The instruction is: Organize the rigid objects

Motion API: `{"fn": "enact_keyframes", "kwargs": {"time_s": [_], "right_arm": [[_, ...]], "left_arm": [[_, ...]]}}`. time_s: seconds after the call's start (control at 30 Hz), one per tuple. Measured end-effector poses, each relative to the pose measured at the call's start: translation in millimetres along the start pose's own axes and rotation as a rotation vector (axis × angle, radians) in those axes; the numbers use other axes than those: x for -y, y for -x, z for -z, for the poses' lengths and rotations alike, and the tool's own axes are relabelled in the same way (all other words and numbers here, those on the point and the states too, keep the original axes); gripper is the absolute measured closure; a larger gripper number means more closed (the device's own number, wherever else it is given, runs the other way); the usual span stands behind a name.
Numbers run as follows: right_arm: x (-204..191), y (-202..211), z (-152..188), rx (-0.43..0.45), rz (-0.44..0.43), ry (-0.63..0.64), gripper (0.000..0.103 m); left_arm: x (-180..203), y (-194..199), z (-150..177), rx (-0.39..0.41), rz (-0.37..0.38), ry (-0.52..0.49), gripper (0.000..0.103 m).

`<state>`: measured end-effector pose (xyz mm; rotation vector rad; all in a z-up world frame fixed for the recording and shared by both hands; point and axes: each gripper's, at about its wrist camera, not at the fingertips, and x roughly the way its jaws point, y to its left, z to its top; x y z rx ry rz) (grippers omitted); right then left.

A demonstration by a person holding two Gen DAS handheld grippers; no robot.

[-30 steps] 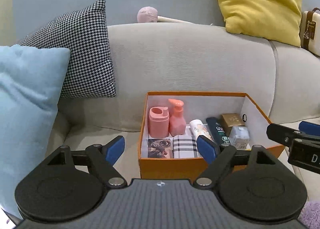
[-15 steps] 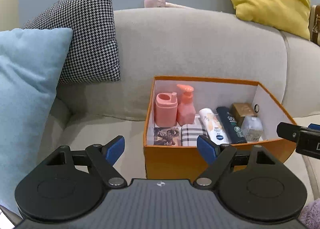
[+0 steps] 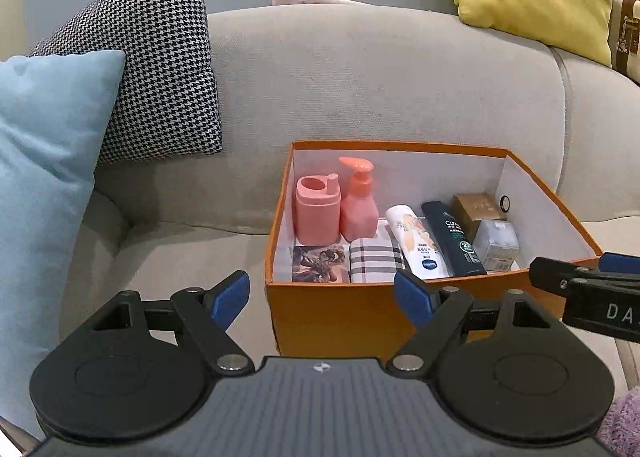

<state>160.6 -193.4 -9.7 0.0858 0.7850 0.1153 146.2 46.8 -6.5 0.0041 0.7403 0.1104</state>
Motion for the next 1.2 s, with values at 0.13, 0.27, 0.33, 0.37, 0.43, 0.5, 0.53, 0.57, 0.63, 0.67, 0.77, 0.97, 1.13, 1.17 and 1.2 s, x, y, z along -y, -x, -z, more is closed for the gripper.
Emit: {"fn": "enact_keyframes", "kwargs": {"time_s": [0.13,0.27,0.33,0.37,0.43,0.5,0.53,0.57,0.63,0.67,0.77,0.97,1.13,1.17,1.2], "right_arm": [[-2.0,2.6,1.7,-0.005,-0.007,0.005,0.018],[-1.9,5.7,0.9,-0.001,-0.008,0.006,0.017],[-1.1,7.3,0.6,0.000,-0.007,0.005,0.017],[-0.4,8.1,0.6,0.001,-0.007,0.004,0.017],[-0.5,8.6,1.0,-0.001,-0.007,0.004,0.016],[-0.7,8.5,1.5,-0.004,-0.008,0.004,0.016],[-0.8,8.6,1.8,-0.005,-0.009,0.003,0.016],[-0.9,8.8,2.1,-0.007,-0.010,0.003,0.016],[-0.9,9.2,2.3,-0.006,-0.014,0.002,0.016],[-1.1,9.3,2.2,-0.006,-0.015,0.002,0.016],[-1.6,9.6,2.3,-0.004,-0.018,0.006,0.016],[-1.2,9.6,2.8,-0.008,-0.021,0.003,0.016],[-3.0,10.1,3.3,-0.007,-0.024,0.007,0.016],[-3.2,10.1,3.5,-0.008,-0.025,0.007,0.016],[-3.5,10.1,3.6,-0.009,-0.025,0.006,0.016]], "left_arm": [[0.5,4.0,-1.7,0.010,0.009,0.003,0.007],[2.8,6.7,-2.6,0.013,0.010,0.000,0.007],[2.6,8.1,-2.8,0.016,0.013,0.002,0.007],[2.9,8.7,-3.1,0.018,0.013,-0.001,0.007],[3.8,10.0,-3.0,0.022,0.012,-0.003,0.007],[3.9,10.7,-2.9,0.022,0.013,-0.004,0.007],[4.1,10.8,-2.8,0.021,0.012,-0.003,0.007],[4.1,11.1,-2.8,0.021,0.011,-0.002,0.007],[4.3,11.0,-3.0,0.022,0.014,-0.004,0.007],[4.4,11.2,-3.0,0.022,0.014,-0.006,0.007],[4.6,11.7,-2.3,0.020,0.015,-0.008,0.007],[4.7,12.4,-2.1,0.019,0.019,-0.008,0.007],[4.7,12.4,-1.8,0.017,0.017,-0.004,0.007],[4.9,12.6,-1.7,0.017,0.017,-0.004,0.007],[4.6,12.6,-1.6,0.017,0.016,-0.004,0.007]]}}
